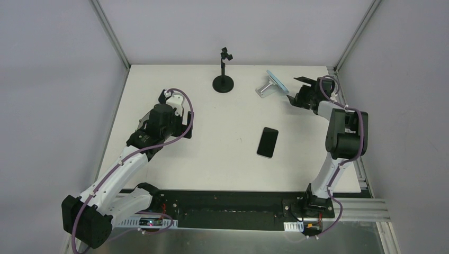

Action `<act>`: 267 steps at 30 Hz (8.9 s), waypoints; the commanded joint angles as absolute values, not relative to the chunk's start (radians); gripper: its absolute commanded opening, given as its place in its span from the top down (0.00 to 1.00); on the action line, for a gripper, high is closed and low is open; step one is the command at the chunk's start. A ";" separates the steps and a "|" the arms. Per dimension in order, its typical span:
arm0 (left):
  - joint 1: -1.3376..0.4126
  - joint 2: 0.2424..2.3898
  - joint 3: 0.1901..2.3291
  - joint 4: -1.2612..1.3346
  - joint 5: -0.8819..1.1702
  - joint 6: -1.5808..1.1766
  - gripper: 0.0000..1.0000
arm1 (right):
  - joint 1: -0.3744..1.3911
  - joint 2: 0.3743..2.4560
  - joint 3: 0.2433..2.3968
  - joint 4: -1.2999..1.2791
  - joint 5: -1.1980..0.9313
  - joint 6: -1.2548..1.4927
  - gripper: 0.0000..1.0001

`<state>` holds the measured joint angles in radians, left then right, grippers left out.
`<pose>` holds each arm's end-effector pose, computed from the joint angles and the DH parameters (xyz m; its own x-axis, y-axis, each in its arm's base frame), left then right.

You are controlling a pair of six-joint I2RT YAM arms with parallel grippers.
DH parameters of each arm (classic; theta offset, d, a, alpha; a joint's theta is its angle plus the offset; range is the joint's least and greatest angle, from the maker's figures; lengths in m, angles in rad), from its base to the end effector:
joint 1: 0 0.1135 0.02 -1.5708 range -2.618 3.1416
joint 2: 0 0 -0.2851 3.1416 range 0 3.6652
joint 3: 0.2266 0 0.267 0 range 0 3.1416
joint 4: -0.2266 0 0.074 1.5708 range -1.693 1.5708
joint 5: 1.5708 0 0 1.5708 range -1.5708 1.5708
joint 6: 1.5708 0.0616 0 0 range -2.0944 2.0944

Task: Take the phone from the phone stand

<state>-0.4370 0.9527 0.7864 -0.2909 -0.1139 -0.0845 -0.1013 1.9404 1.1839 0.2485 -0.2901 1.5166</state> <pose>0.2228 -0.0963 0.3023 -0.4262 0.1066 -0.8983 0.2932 0.9557 -0.0257 0.4690 -0.0300 0.1797 -0.1777 0.9798 0.0916 0.4750 0.0039 0.8800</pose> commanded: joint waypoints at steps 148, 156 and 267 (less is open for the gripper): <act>-0.658 1.149 1.006 0.549 0.378 -0.992 1.00 | 0.381 0.796 0.686 0.489 -0.480 0.755 0.33; -0.657 1.158 1.002 0.542 0.432 -0.982 1.00 | 0.379 0.702 0.755 -0.010 -0.438 0.198 0.27; -0.245 0.763 0.813 -0.198 0.200 -0.511 0.01 | 0.771 1.615 1.266 -0.522 0.462 0.837 1.00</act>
